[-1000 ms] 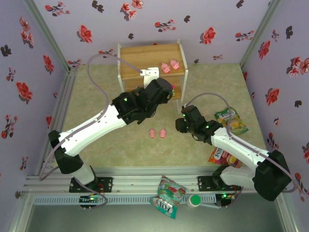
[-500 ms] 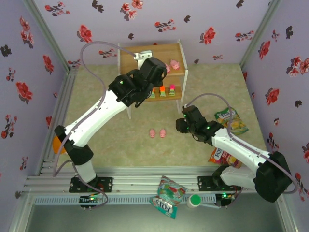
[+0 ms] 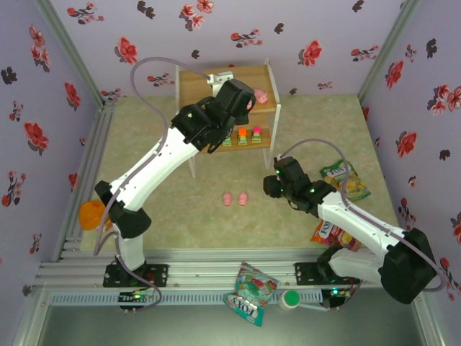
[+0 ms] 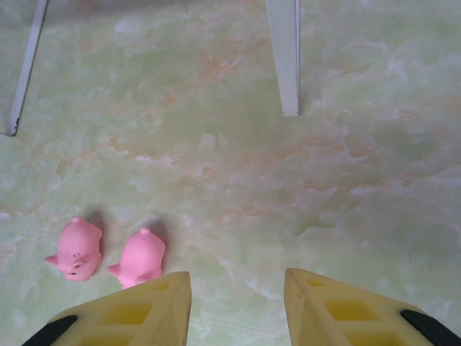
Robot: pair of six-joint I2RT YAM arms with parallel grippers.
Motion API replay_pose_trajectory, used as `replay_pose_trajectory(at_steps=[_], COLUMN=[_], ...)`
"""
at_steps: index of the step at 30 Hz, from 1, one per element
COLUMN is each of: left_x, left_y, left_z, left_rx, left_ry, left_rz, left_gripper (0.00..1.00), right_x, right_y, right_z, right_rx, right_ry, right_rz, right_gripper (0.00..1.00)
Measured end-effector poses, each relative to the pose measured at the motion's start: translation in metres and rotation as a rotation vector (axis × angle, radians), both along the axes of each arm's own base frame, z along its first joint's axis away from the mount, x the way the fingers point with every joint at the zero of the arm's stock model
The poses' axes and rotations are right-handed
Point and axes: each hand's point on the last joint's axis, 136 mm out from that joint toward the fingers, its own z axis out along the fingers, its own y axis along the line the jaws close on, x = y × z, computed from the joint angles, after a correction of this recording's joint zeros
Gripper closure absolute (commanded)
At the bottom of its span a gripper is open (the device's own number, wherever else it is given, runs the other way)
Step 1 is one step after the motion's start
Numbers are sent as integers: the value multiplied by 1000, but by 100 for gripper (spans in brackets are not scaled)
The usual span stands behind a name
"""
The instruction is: Place and organize the plastic toys onto the shelf
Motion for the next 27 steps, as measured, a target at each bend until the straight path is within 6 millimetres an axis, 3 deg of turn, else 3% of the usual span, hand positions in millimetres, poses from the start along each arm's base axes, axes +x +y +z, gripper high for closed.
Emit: replay_pose_trajectory(at_steps=[13, 27], left_x=[13, 16], left_y=[6, 2], left_z=[5, -7], left_rx=[-5, 24], left_ry=[-6, 17], left_rz=[21, 22], left_gripper=[65, 63], right_x=[1, 1], right_y=[-2, -3], right_z=[2, 4], right_rx=[6, 11], right_ry=[-4, -9], right_rz=[-5, -8], right_gripper=[61, 61])
